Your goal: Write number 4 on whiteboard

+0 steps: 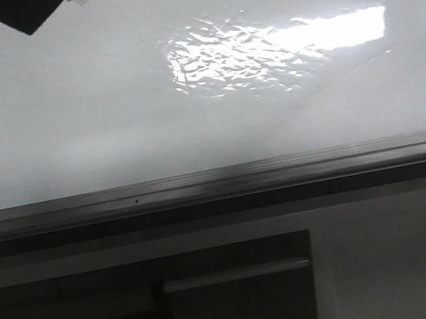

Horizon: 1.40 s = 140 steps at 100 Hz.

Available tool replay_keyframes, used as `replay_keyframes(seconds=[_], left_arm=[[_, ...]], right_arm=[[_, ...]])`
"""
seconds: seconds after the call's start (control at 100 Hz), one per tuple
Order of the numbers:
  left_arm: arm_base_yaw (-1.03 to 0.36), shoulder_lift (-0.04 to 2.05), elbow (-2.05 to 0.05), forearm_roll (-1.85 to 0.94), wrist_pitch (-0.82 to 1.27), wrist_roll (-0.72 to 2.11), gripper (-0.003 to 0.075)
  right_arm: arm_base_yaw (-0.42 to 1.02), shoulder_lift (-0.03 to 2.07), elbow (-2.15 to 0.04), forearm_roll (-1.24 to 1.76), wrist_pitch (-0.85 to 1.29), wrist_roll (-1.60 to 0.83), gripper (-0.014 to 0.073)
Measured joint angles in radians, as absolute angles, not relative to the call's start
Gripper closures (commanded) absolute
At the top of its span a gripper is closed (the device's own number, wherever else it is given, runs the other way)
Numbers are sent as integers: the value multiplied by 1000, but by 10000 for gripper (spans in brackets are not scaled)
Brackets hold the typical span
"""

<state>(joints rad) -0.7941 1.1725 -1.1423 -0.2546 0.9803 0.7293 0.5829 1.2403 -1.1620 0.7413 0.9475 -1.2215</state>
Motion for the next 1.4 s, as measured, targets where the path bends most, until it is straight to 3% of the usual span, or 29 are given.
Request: replay_keyframes(seconds=[0.21, 0.48, 0.9, 0.97, 1.09, 1.16, 1.4], left_arm=[[-794, 1172, -1142, -249, 980, 731, 741], [-794, 1172, -1142, -247, 980, 731, 741], [-796, 1172, -1142, -245, 985, 736, 733], [-796, 1172, -1142, -244, 985, 738, 668], [-796, 1172, -1142, -241, 983, 738, 450], [-796, 1172, -1142, -218, 971, 729, 374], [-673, 1110, -1137, -191, 938, 635, 365]], right_arm=[[591, 1267, -1196, 741, 945, -1223, 306], [591, 1267, -1200, 735, 957, -1223, 347], [591, 1267, -1200, 726, 969, -1225, 622], [591, 1267, -1200, 726, 969, -1227, 650], [591, 1267, -1202, 726, 970, -1227, 649], [591, 1267, -1202, 719, 970, -1227, 648], [591, 1240, -1226, 529, 954, -1011, 647]])
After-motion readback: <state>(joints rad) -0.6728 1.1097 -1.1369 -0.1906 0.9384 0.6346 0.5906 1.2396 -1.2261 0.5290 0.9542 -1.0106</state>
